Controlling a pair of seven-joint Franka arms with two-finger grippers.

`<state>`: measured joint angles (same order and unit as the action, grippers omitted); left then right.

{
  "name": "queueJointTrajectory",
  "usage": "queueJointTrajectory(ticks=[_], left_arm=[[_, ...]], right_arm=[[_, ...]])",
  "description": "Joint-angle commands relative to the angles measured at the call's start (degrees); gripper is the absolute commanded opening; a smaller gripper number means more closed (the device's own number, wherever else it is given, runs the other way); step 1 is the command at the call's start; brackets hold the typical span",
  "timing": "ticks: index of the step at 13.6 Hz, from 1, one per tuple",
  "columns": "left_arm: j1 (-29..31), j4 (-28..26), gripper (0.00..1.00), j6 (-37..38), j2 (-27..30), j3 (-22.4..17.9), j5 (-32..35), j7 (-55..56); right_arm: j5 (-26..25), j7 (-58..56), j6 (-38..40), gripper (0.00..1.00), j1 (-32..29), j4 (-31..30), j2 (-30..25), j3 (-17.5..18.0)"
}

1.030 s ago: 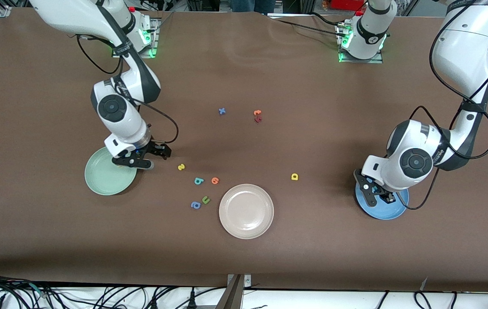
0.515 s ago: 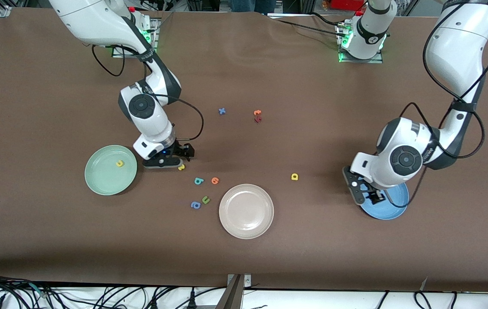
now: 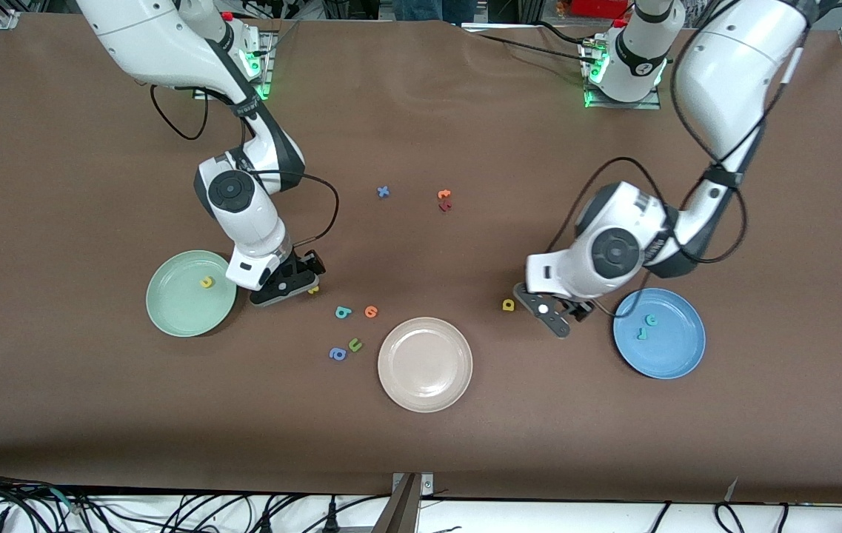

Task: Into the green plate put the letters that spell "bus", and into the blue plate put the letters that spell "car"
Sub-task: 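Reach the left gripper to yellow o while the right gripper grasps yellow 2, then carry the yellow o to the blue plate while the right gripper carries 2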

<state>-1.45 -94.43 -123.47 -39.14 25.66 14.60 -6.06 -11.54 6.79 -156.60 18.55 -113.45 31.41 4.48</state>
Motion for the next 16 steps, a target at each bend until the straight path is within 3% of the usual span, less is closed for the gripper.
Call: queueJointTrajectory(ticks=[1,4,7,12,16], left_arm=[[-2.75,0.56,1.00,0.07,-2.08,-0.43,-1.24,13.48],[-6.44,4.40,0.97,-2.81,-5.93,-1.66,0.07,21.78],[-7.42,5.92,0.88,-6.94,-9.10,-3.95,3.68,22.05],[-11.02,6.97,0.70,-7.40,-10.34,-6.32,5.62,22.23],[-11.12,6.98,0.16,-7.40,-10.43,-6.59,5.79,22.14]], right_arm=[[0.54,-0.73,-2.39,0.92,-0.01,0.42,1.64,0.01],[3.45,-0.64,-2.65,0.89,0.51,0.42,2.34,0.01],[3.71,-0.55,-3.44,0.87,0.60,0.33,2.78,0.09],[5.03,0.59,-3.71,0.87,1.04,0.07,3.22,0.45],[5.03,1.03,-3.79,0.77,1.40,-0.28,3.39,0.45]])
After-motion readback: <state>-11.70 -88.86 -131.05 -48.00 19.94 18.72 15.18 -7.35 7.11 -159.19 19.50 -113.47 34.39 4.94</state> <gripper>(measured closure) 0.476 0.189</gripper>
